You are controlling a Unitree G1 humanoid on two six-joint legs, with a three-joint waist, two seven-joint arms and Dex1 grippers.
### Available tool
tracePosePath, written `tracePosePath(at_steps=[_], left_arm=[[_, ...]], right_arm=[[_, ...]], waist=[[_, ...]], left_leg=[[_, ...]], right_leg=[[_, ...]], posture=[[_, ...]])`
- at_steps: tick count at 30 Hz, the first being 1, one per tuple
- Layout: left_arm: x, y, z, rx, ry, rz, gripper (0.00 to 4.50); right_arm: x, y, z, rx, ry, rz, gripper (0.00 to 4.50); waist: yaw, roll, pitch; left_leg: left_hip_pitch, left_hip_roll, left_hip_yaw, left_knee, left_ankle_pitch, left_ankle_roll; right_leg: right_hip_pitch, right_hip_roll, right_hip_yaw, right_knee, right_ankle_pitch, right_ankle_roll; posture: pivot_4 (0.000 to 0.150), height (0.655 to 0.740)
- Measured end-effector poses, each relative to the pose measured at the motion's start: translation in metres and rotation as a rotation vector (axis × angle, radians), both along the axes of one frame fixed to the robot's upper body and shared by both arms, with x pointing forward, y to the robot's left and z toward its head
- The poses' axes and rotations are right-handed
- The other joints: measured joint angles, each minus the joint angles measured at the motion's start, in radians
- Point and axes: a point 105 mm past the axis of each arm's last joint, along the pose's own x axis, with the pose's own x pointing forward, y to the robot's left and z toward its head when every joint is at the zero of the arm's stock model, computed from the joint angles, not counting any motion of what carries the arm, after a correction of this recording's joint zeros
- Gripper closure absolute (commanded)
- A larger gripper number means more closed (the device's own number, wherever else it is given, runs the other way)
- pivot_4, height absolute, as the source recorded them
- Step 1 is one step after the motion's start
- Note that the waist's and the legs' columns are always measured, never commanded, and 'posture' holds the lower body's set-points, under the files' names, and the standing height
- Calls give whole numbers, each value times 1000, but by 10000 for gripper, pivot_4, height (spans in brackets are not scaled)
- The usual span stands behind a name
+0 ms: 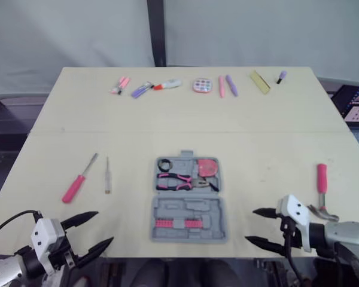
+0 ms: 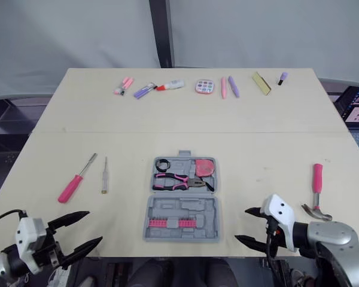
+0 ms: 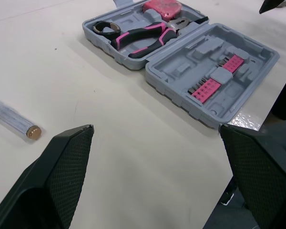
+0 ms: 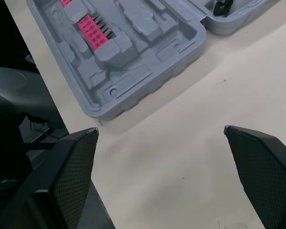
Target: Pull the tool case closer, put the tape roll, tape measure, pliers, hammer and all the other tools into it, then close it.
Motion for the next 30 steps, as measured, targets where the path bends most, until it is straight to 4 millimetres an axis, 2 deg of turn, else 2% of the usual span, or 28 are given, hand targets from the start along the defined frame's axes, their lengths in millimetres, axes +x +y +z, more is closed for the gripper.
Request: tracePosePath(at_steps=[14,23,27,30], left_arm=[[4,0,1,-2,-6,11,0],[13,-12,15,-1,-55,-68,0],[24,-13,20,-5,-65,-60,0],[36,-9,23,-42,-32,41,0]], right_arm=[[3,1,1,-4,-14,-4,275],[15,-4,10,-1,-57,-82,275],[15,3,21,30,-87,-82,275],[11,13,38,44,-147,-13,275]], waist=[[3,0,0],[7,0,0],[9,0,0],[9,0,0]], left_leg=[[0,0,0,0,0,0],[0,0,0,0,0,0],[0,0,0,0,0,0],[0,0,0,0,0,0]], right_leg=[[0,0,0,0,0,0],[-1,0,0,1,0,0],[-1,0,0,2,0,0],[-1,0,1,3,0,0]], posture=[[1500,7400],[1500,7400],[1500,7400],[1500,7400]])
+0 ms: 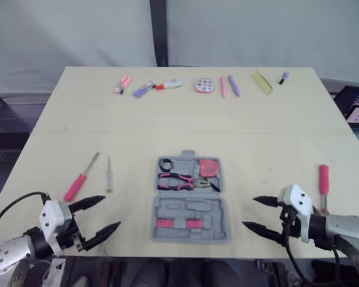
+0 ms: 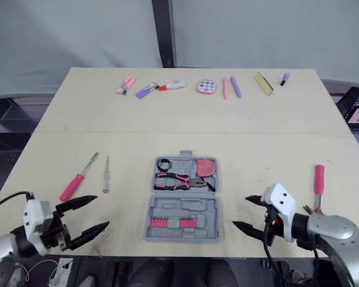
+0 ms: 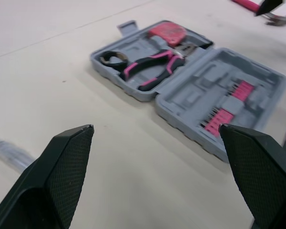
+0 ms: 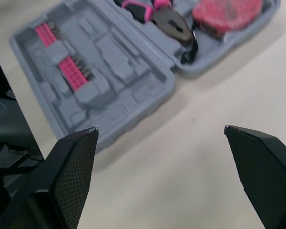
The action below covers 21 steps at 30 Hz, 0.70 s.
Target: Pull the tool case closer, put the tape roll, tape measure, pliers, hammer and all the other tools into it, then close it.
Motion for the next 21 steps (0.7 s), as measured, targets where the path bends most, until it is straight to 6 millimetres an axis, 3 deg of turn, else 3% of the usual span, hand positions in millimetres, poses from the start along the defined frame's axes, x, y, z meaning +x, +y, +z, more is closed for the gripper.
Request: tracePosePath(at_steps=[5,11,17,21], left_arm=[[15,14,2,-67,99,307,0],[18,34,1,-76,144,635,0],[26,40,2,-67,163,735,0],[53,36,7,-107,167,778,0]], right_arm=[[-4,13,13,0,-75,96,275],[-4,24,16,72,-138,156,275],[0,21,17,80,-164,166,275],[4,15,14,49,-161,167,275]], waist=[[-3,-2,-1],[1,-4,-2],[4,-4,-2],[5,-4,-2]], left_leg=[[0,1,0,0,0,0],[0,1,0,0,0,0],[0,0,0,1,0,0],[0,-1,0,2,0,0]], right_leg=[[0,1,1,1,0,0],[0,1,1,1,0,0],[0,0,1,0,0,0],[0,0,1,1,0,0]], posture=[[1500,7400],[1500,7400],[1500,7400],[1500,7400]])
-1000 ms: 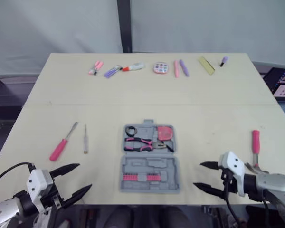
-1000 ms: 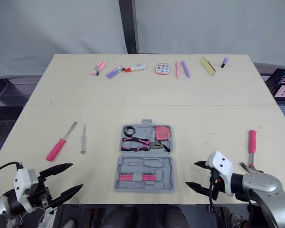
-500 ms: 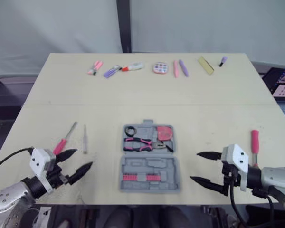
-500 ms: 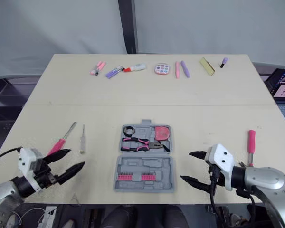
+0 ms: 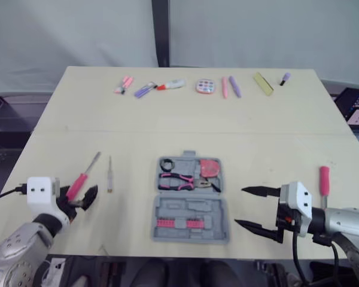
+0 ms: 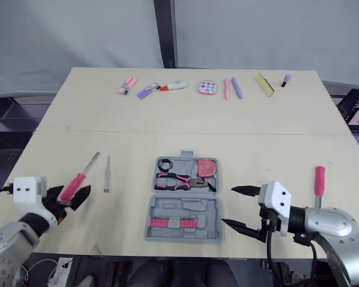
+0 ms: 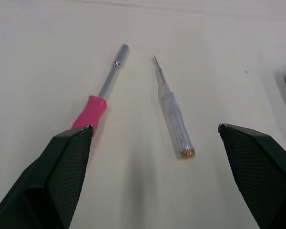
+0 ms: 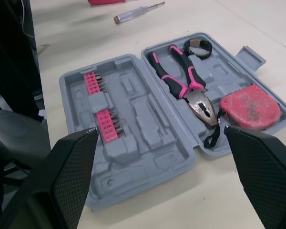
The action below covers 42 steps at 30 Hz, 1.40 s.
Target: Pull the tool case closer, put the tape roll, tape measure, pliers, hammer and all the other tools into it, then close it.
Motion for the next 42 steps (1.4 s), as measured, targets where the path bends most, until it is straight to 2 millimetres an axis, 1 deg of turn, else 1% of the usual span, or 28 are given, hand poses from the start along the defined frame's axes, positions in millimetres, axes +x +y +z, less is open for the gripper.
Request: tracePosePath(at_steps=[5,8,12,19,27,42], left_arm=[[29,-17,0,-41,15,4,0],[39,-25,-6,-33,47,12,0],[45,-34,-13,-23,82,33,0],[56,-36,-18,-7,121,90,0],[60,-35,-31,19,191,105,0],[62,-41,-37,36,209,86,0]], right_arm=[[2,-1,0,-8,-6,0,275],[2,-1,0,-15,-6,-1,275],[3,-1,1,-17,-10,0,275],[4,-1,1,-24,-14,-1,275],[7,-3,2,-26,-17,-8,275],[6,-3,1,-27,-13,-9,275]], waist=[[-5,-2,-1],[-6,-2,-1],[-3,-3,-1],[-2,-4,-1],[-3,-4,-1],[-2,-4,-1]], left_leg=[[0,0,2,-1,0,0],[0,0,4,-1,0,0],[0,0,3,0,0,0],[0,0,3,0,0,0],[0,0,3,0,0,0],[0,0,3,0,0,0]], right_leg=[[-4,0,0,10,0,0],[-4,0,0,11,0,0],[-5,0,0,11,0,0],[-5,0,0,12,0,0],[-5,0,0,12,0,0],[-5,0,0,12,0,0]], posture=[[1500,7400],[1500,7400],[1500,7400],[1500,7400],[1500,7400],[1500,7400]])
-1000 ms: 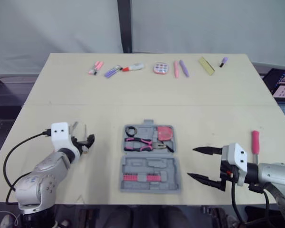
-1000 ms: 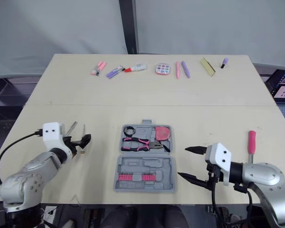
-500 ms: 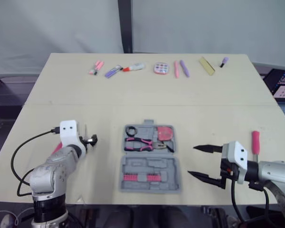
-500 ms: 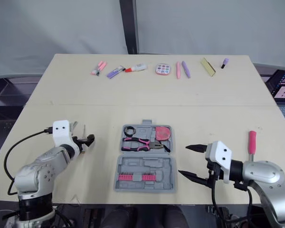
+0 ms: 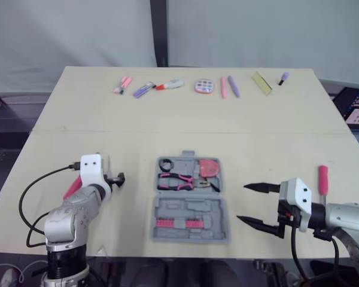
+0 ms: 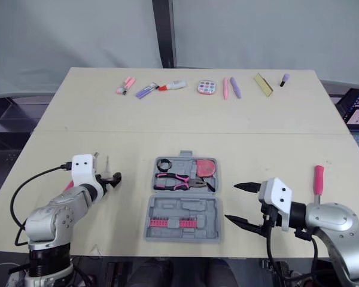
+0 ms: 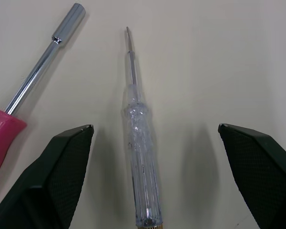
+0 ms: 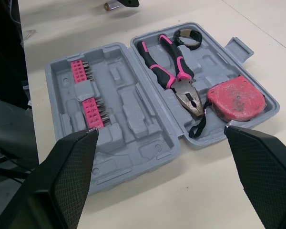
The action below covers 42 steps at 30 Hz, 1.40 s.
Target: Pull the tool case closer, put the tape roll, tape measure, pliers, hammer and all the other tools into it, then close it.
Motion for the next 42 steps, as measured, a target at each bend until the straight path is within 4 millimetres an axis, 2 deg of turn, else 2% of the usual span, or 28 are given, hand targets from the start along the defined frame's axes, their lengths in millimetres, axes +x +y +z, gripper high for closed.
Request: tracePosePath(at_steps=[14,15,17,23,24,30,35,36,38,41,42], left_arm=[[6,2,-6,-3,8,-9,0],[7,2,-6,-5,7,-12,5395],[9,4,-6,-1,6,-5,13219],[12,9,-6,2,2,10,43643],[12,9,-6,1,1,9,44775],[12,9,-6,5,1,-8,44611],[8,14,-2,35,16,-106,44611],[8,13,2,40,10,-174,44611],[8,2,25,56,-35,-396,44611],[-1,-31,66,172,-104,-791,44611],[-5,-42,73,207,-114,-897,44611]], right_arm=[[-1,-1,-1,3,7,-6,275],[-1,-1,-1,3,8,-7,0],[-1,-2,-1,3,9,-8,0],[-2,-2,-2,2,11,-11,0],[-2,-2,-2,2,11,-11,0],[-2,-2,-2,1,10,-11,0],[-1,-2,-1,1,9,-11,0],[-1,-3,-1,1,7,-11,0],[1,-3,0,0,1,-14,0],[6,-4,3,1,-13,-15,0],[8,-4,4,2,-20,-13,0]], waist=[[0,0,0],[0,0,0],[1,0,0],[3,0,0],[3,0,0],[2,0,0],[-1,0,0],[-1,-1,0],[-3,-1,0],[-2,1,-1],[-1,4,-2]], left_leg=[[0,0,0,0,0,0],[0,0,0,0,0,0],[0,0,0,0,0,0],[0,-1,-1,1,0,0],[0,-1,-1,1,0,0],[0,-1,-1,1,0,0],[0,0,-1,0,0,0],[0,0,-1,0,0,0],[0,0,-1,0,0,0],[0,-1,-2,-1,0,0],[0,-2,-2,-1,0,0]], right_leg=[[0,0,0,0,0,0],[0,0,0,0,0,0],[0,0,0,0,0,0],[0,-1,0,1,0,0],[0,-1,0,1,0,0],[0,-1,0,1,0,0],[-1,0,0,1,0,0],[-1,0,0,1,0,0],[-2,-1,-1,1,0,0],[-1,-2,0,-1,0,0],[-1,-3,0,-2,0,0]], posture=[[1500,7400],[1500,7400],[1500,7400],[1500,7400],[1500,7400],[1500,7400],[1500,7400],[1500,7400],[1500,7400],[1500,7400],[1500,7400]])
